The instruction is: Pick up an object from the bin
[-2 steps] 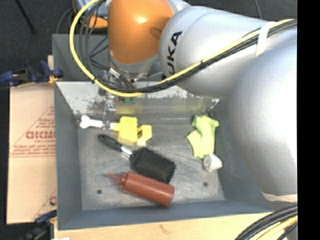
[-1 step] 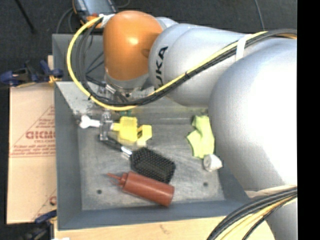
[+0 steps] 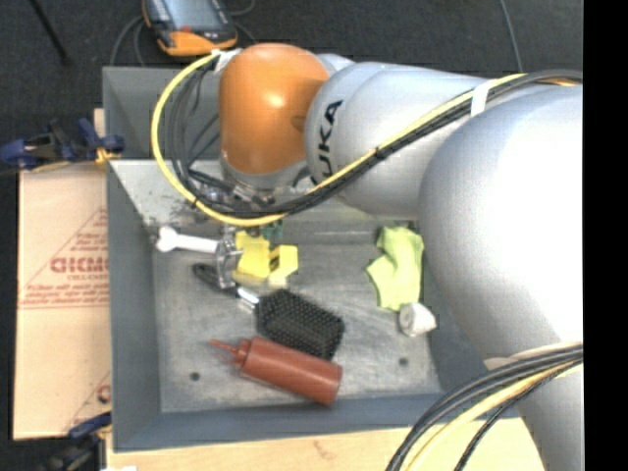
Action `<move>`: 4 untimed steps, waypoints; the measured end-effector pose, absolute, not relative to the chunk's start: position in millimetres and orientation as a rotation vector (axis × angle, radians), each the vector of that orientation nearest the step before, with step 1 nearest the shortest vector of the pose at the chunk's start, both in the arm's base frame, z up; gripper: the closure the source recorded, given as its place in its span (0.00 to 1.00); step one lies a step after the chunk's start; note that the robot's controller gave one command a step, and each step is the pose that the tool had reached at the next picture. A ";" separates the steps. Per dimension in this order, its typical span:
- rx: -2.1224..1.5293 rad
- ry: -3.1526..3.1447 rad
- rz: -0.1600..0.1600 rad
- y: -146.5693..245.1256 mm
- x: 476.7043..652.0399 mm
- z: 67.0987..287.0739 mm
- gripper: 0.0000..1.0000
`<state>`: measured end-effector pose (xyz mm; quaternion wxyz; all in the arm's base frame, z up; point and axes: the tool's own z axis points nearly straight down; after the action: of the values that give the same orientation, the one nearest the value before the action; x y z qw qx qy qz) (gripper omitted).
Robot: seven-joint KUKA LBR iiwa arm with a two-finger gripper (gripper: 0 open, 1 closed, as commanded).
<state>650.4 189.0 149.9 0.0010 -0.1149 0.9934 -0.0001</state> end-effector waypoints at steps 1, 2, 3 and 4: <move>-0.025 3.137 0.004 182.8 641.6 118.3 0.00; 0.126 3.139 0.002 180.2 633.6 96.7 0.00; 0.122 3.137 0.003 180.4 634.4 97.6 0.00; -0.066 3.137 -0.001 198.9 640.9 123.7 0.00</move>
Offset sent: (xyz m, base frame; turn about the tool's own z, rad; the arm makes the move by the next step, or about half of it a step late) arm 0.0000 0.0000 0.0000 0.0000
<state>640.9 198.9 123.7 0.0019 -0.0212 0.9998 -0.0002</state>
